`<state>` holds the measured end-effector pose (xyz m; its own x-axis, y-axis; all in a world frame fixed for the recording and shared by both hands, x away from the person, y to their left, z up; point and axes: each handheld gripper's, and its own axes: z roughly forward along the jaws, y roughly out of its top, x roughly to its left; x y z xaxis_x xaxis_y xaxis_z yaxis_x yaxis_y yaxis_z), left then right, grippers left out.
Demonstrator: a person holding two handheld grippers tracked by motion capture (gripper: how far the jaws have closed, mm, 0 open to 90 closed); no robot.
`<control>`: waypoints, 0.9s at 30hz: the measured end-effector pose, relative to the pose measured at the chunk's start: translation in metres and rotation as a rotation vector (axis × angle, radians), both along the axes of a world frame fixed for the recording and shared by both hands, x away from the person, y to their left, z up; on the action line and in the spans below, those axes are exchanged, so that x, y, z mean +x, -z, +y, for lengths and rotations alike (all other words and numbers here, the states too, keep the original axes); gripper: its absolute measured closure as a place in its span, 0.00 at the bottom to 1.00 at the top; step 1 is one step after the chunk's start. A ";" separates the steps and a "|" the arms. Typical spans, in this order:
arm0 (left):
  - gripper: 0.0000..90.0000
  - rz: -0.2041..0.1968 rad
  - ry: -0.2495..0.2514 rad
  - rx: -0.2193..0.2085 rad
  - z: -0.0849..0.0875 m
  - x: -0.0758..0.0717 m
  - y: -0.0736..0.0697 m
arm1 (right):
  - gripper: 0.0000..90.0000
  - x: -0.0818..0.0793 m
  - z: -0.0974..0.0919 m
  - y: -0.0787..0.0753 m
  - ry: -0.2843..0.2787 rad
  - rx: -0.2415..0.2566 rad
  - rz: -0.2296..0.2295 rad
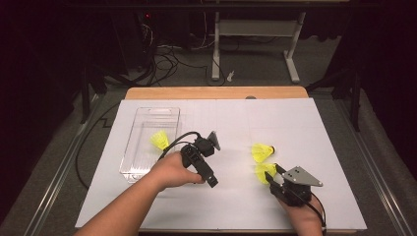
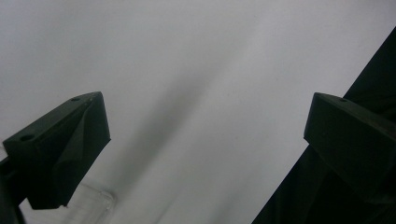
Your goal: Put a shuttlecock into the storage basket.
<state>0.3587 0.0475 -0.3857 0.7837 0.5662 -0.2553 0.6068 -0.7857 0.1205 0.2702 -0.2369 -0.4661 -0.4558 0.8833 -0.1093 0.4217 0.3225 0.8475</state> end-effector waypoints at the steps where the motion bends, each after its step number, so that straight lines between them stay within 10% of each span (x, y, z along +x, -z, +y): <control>1: 0.02 -0.001 0.002 -0.001 0.000 0.000 0.000 | 0.65 0.000 0.000 0.000 0.000 0.001 0.002; 27: 0.02 0.009 0.014 -0.008 -0.005 -0.001 0.003 | 1.00 -0.005 -0.007 -0.004 0.058 -0.026 -0.007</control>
